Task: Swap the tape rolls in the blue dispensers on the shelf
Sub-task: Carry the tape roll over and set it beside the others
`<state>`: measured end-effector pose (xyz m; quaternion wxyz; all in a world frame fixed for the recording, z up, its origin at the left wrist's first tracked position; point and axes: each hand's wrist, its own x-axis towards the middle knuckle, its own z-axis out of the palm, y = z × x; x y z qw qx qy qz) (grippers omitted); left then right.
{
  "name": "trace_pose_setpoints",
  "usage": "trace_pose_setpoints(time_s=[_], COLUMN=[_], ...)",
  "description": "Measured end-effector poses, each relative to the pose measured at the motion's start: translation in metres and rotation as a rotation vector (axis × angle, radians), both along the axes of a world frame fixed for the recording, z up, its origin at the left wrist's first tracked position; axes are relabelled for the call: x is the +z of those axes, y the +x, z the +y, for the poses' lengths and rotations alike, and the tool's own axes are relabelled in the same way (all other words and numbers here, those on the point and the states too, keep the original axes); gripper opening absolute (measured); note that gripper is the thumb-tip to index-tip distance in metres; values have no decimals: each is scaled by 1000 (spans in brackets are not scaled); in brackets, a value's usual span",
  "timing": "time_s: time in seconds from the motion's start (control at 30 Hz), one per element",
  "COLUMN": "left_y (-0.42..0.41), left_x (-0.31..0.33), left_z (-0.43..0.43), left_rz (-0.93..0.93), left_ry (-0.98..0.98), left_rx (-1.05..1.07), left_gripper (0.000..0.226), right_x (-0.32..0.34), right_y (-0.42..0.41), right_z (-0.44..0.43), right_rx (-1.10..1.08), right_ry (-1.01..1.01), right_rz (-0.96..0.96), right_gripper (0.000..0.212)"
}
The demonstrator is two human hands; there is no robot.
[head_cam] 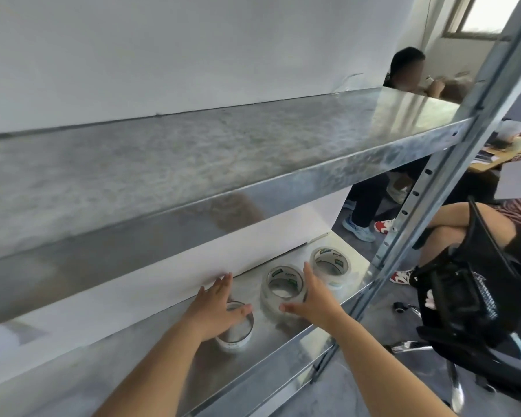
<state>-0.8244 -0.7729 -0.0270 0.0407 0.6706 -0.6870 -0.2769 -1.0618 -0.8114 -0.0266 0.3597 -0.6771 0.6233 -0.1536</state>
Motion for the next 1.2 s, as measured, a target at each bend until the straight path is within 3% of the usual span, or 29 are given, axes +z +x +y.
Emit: trace_pose_setpoints(time_s=[0.8,1.03,1.2], left_y=[-7,-8,-6], left_x=[-2,-2,0], left_z=[8,13,20], left_rz=[-33,-22,-45], left_ry=[4,-1,17], left_rx=[47,72,55], left_gripper=[91,94,99], right_x=[-6,-9,-11], right_y=[-8,-4,-5], right_z=[-5,-6,-6], right_rx=[9,45,14], right_ry=[-27,24,-3], right_rz=[-125,-148,-169], right_gripper=[119,134,131])
